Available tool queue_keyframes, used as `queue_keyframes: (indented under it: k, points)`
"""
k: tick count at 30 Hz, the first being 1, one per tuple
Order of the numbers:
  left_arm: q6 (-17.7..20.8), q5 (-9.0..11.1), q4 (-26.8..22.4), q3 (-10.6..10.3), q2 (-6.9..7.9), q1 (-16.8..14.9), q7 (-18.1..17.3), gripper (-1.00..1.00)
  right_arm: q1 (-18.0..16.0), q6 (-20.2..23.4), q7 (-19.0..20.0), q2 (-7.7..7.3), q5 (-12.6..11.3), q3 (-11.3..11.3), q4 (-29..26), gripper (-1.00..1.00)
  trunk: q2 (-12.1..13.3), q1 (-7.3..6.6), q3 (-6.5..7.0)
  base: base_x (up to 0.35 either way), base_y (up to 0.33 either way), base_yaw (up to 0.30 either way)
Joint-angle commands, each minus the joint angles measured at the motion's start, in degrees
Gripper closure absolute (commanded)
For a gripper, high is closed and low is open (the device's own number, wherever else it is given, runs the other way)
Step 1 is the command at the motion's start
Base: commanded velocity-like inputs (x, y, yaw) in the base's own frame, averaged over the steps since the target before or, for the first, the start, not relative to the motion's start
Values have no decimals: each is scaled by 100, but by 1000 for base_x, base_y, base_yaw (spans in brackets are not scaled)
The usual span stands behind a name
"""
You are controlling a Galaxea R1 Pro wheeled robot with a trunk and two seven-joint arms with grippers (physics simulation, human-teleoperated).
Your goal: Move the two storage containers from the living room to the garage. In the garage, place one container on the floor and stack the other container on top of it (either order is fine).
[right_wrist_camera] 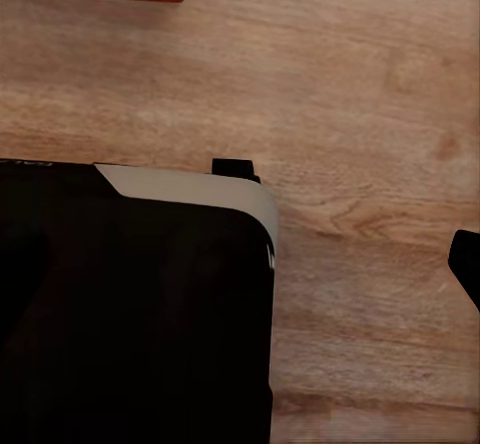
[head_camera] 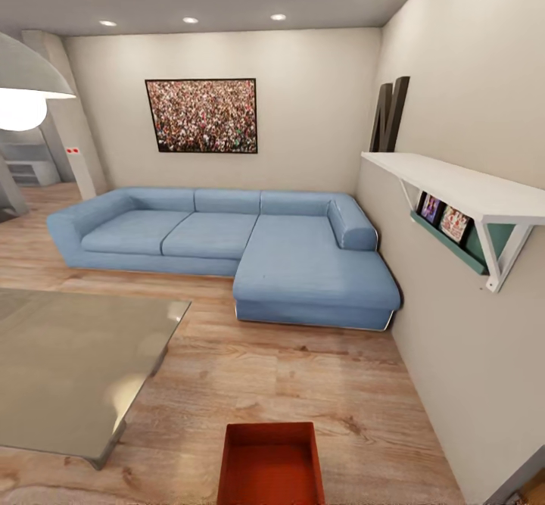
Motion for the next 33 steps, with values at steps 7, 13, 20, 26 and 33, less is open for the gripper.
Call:
queue_keyframes:
  k: [7,13,20,26,33]
  points:
    - [-13,42,1,-49,0,-3,15,-100,-9,-30,-26,5,61,-46,18,-100,-5,0,-72,0,0,0]
    - [-13,42,1,-49,0,-3,15,-100,-9,-30,-22,3,61,-46,19,-100,-5,0,-127,0,0,0]
    - [-13,42,1,-49,0,-3,15,-100,-9,-30,-31,2,61,-46,18,-100,-5,0,-191,0,0,0]
    - [-13,42,1,-49,0,-3,15,-100,-9,-30,-36,1,61,-46,18,-100,-5,0,-246,0,0,0]
    - [-13,42,1,-49,0,-3,15,-100,-9,-30,-42,2,61,-46,19,-100,-5,0,-310,0,0,0]
